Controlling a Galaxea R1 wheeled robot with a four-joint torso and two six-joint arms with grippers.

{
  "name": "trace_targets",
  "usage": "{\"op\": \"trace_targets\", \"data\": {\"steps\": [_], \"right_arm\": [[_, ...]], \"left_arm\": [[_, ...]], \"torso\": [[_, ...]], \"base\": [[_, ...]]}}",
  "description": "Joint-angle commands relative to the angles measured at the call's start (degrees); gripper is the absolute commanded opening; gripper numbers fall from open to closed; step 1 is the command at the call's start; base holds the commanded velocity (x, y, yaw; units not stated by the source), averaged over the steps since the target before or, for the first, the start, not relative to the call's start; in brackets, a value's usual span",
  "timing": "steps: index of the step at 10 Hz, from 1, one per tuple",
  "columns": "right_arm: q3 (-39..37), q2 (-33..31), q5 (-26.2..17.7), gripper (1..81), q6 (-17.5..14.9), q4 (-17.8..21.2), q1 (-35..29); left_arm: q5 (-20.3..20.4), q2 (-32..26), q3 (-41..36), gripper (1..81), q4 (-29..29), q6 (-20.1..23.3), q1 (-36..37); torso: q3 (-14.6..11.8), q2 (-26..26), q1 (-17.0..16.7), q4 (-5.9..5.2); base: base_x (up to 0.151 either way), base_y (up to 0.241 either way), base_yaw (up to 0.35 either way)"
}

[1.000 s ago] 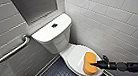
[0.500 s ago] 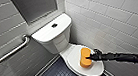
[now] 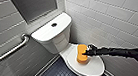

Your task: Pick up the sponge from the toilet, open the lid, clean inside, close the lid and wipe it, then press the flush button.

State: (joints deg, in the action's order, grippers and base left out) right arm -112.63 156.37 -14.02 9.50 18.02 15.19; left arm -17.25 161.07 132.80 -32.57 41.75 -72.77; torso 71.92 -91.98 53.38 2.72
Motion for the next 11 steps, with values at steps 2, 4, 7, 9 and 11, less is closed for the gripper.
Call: {"op": "trace_targets", "data": {"steps": [2, 4, 7, 9, 11], "right_arm": [[-0.21, 0.72, -2.59, 1.0, 0.00, 0.53, -7.41], [-1.17, 1.78, -2.33, 1.0, 0.00, -0.26, -6.08], [2.86, -2.69, -1.63, 1.0, 0.17, -0.09, -2.93], [6.55, -7.70, 0.03, 1.0, 0.17, -0.08, 1.90], [6.55, -10.16, 2.15, 1.0, 0.08, -0.18, 6.74]], "left_arm": [[-6.48, -0.49, -0.88, 81.1, -0.83, 0.17, -0.23], [-6.48, -0.57, -0.88, 81.1, -0.83, 0.17, -0.32], [-6.48, -0.49, -0.79, 81.1, -0.83, 0.17, -0.32], [-6.48, -0.31, -0.79, 81.1, -0.74, 0.17, -0.32], [-6.48, -0.22, -0.88, 81.1, -0.83, 0.17, -0.40]], "torso": [[6.96, -0.11, 0.09, 0.00], [4.83, -0.11, 0.18, 0.00], [5.53, -0.13, 0.19, 0.00], [5.53, -0.13, 0.19, 0.00], [5.53, -0.13, 0.19, 0.00]], "base": [[0.000, 0.000, 0.000], [0.000, 0.000, 0.000], [0.000, 0.000, 0.000], [0.000, 0.000, 0.000], [0.000, 0.000, 0.000]]}}
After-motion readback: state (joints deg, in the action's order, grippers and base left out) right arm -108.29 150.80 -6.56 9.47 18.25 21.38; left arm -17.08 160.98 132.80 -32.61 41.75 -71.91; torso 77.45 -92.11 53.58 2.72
